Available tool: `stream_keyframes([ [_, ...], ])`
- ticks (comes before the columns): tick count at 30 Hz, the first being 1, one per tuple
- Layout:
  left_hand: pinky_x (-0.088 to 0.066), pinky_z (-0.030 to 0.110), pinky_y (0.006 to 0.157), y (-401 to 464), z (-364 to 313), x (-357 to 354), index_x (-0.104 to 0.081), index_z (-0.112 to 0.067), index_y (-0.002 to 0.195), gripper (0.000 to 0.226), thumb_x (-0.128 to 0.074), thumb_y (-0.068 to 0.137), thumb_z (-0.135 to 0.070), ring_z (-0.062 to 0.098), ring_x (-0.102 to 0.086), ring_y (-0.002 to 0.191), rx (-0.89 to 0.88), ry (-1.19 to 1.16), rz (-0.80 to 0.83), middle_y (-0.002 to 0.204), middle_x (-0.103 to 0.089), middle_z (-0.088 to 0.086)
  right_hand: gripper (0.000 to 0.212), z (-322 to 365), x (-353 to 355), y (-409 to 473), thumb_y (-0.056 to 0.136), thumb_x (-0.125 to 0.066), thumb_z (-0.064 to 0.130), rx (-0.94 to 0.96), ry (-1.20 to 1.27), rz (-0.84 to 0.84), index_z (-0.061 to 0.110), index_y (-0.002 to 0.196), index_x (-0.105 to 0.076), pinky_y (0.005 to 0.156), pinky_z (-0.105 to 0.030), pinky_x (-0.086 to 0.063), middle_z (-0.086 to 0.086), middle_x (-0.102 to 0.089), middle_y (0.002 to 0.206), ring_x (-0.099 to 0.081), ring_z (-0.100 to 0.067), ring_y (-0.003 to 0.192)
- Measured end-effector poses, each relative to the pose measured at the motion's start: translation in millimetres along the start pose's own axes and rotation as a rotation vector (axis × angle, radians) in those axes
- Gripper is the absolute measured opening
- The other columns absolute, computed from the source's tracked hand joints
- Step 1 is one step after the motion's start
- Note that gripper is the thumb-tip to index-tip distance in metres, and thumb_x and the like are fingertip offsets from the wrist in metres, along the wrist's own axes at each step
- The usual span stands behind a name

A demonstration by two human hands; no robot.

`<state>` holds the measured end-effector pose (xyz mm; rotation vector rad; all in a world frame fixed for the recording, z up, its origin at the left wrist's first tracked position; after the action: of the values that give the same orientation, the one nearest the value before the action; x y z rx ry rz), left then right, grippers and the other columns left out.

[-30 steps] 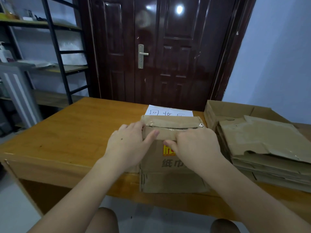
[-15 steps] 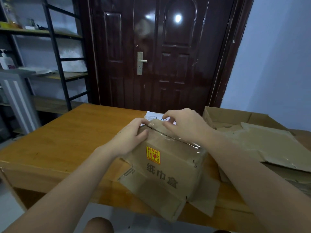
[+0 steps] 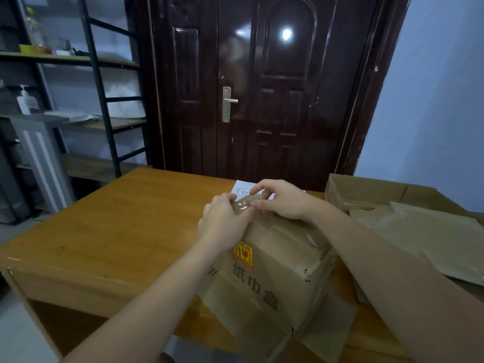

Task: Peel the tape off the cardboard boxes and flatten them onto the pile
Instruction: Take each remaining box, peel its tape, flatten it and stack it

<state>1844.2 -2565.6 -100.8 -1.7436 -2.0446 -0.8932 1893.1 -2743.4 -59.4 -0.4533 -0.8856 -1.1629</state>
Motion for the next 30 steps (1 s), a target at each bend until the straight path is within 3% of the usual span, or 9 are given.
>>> stream_keyframes([
  [5,-0.036,0.036,0.109,2.5,-3.7,-4.4,-0.049,-0.027,0.144,0.061,-0.067,0.091,-0.052,0.016,-0.038,0.132,-0.09,0.053,0.03,0.139,-0.049,-0.012,0.037,-0.9,2.0,0.6,0.089,-0.074,0.046,-0.086,-0.103,-0.02,0.035,0.122,-0.061,0.078,-0.024,-0.045,0.009,-0.066,0.101,-0.062,-0.012,0.098],
  [8,-0.04,0.03,0.11,18.1,5.4,10.5,-0.054,-0.03,0.139,0.059,-0.079,0.087,-0.041,0.008,-0.047,0.129,-0.182,-0.064,0.253,0.136,-0.054,-0.015,0.052,3.0,5.6,-6.9,0.086,-0.077,0.046,-0.169,-0.047,0.07,0.036,0.131,-0.054,0.067,-0.025,-0.045,0.007,-0.064,0.093,-0.062,-0.014,0.085],
  [10,-0.051,0.029,0.103,29.3,10.2,21.7,-0.058,-0.03,0.135,0.059,-0.085,0.083,-0.033,0.004,-0.062,0.115,-0.199,-0.122,0.399,0.131,-0.06,-0.013,0.068,11.6,8.8,-14.0,0.086,-0.076,0.048,-0.208,-0.078,0.135,0.039,0.144,-0.042,0.061,-0.027,-0.047,0.004,-0.063,0.093,-0.061,-0.014,0.072],
  [13,-0.056,0.021,0.09,41.5,10.1,28.2,-0.059,-0.029,0.134,0.059,-0.086,0.082,-0.025,0.003,-0.068,0.104,-0.216,-0.117,0.491,0.129,-0.061,-0.01,0.076,19.7,9.1,-15.5,0.088,-0.07,0.055,-0.183,-0.353,-0.039,0.038,0.15,-0.03,0.077,-0.036,-0.054,0.003,-0.061,0.114,-0.066,-0.022,0.091],
  [15,-0.053,0.023,0.096,45.5,7.9,27.4,-0.059,-0.041,0.129,0.058,-0.086,0.079,-0.033,0.003,-0.062,0.112,-0.266,-0.026,0.481,0.133,-0.056,-0.014,0.059,18.0,2.6,-13.0,0.09,-0.069,0.051,-0.099,-0.452,-0.202,0.034,0.139,-0.04,0.081,-0.037,-0.048,0.006,-0.054,0.113,-0.06,-0.024,0.105],
  [19,-0.042,0.029,0.108,44.4,4.6,26.3,-0.057,-0.052,0.119,0.053,-0.082,0.073,-0.043,-0.002,-0.047,0.126,-0.304,0.074,0.404,0.133,-0.053,-0.021,0.026,1.0,-15.0,-11.7,0.095,-0.068,0.029,-0.016,-0.057,-0.178,0.031,0.11,-0.047,0.089,-0.044,-0.054,0.006,-0.06,0.106,-0.06,-0.015,0.095],
  [23,-0.046,0.038,0.108,38.9,-8.6,18.2,-0.057,-0.037,0.12,0.042,-0.076,0.083,-0.027,0.01,-0.053,0.123,-0.261,0.083,0.274,0.125,-0.056,-0.015,0.026,3.8,-22.5,-14.2,0.093,-0.063,0.019,0.091,-0.075,-0.301,0.036,0.094,-0.043,0.084,-0.047,-0.053,0.009,-0.061,0.098,-0.057,-0.018,0.095],
  [27,-0.045,0.044,0.106,29.7,-14.9,5.5,-0.058,-0.025,0.121,0.029,-0.067,0.094,-0.021,0.013,-0.056,0.115,-0.222,0.083,0.105,0.117,-0.054,-0.013,0.035,11.4,-25.0,-16.3,0.095,-0.058,0.01,0.19,-0.099,-0.365,0.038,0.095,-0.037,0.076,-0.039,-0.051,0.012,-0.059,0.086,-0.055,-0.014,0.087],
  [30,-0.045,0.046,0.104,26.9,-14.1,0.7,-0.057,-0.024,0.123,0.031,-0.06,0.095,-0.012,0.013,-0.056,0.113,-0.252,0.13,0.069,0.117,-0.052,-0.013,0.026,5.4,-26.3,-16.1,0.096,-0.059,0.009,0.206,-0.08,-0.369,0.03,0.096,-0.045,0.07,-0.034,-0.046,0.012,-0.055,0.083,-0.051,-0.008,0.077],
])
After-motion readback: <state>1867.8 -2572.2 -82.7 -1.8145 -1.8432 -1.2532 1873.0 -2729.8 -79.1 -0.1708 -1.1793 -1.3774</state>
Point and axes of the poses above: each hand's wrist, its own y-axis towards the middle knuckle, its own x-axis out of the back of the hand, z = x × y, the point moved 2 cm from there along y, towards the middle knuckle
